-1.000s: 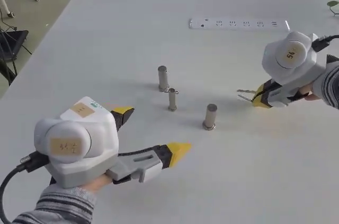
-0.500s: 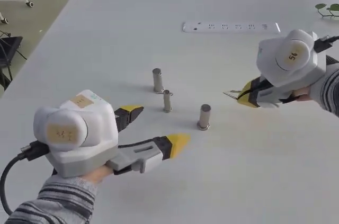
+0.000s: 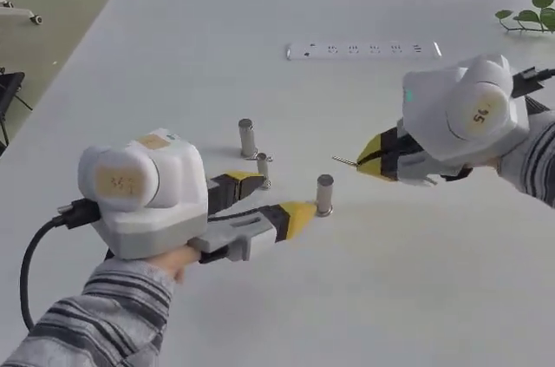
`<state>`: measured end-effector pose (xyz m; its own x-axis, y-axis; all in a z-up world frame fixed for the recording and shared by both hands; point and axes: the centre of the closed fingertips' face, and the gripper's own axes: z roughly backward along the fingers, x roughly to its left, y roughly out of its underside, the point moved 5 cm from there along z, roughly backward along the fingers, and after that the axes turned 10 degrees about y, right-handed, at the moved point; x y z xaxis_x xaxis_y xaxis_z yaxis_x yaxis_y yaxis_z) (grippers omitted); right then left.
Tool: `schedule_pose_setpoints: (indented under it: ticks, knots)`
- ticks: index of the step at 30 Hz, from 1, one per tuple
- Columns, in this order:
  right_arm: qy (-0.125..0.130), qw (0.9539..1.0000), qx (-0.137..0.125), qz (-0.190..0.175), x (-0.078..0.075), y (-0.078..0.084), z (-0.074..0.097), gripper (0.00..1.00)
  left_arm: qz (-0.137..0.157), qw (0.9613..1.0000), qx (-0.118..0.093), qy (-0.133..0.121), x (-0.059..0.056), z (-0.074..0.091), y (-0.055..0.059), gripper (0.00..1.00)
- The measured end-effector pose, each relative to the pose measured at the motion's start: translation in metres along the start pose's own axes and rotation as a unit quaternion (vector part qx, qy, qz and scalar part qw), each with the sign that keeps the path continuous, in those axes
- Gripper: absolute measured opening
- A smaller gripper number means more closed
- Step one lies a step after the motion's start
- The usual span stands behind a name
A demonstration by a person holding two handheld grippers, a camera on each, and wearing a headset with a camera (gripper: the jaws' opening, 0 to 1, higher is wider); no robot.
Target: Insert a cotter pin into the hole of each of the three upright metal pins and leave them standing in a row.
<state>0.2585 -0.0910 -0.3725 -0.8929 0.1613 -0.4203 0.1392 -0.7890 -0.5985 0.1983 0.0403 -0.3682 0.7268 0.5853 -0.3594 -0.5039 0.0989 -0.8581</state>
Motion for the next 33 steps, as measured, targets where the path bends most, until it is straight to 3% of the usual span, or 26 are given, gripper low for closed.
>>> schedule_pose_setpoints:
  ticks: [7, 12, 19, 28, 33]
  knots:
    - [-0.003, 0.9991, -0.025, 0.034, 0.014, -0.013, 0.003, 0.00, 0.031, 0.9994, -0.010, 0.012, -0.001, -0.003, -0.005, 0.29]
    - [-0.008, 0.9973, -0.043, 0.059, 0.022, -0.022, 0.005, 0.00, 0.036, 0.9991, -0.010, 0.020, -0.004, -0.004, -0.006, 0.24]
    - [-0.018, 0.9953, -0.072, 0.063, 0.028, -0.032, 0.008, 0.00, 0.045, 0.9981, -0.015, 0.038, -0.010, -0.010, -0.010, 0.17]
    - [-0.020, 0.9943, -0.080, 0.068, 0.030, -0.037, 0.009, 0.00, 0.056, 0.9967, -0.024, 0.053, -0.015, -0.014, -0.016, 0.07]
    - [-0.016, 0.9940, -0.085, 0.067, 0.030, -0.040, 0.009, 0.00, 0.050, 0.9972, -0.028, 0.048, -0.014, -0.016, -0.018, 0.02]
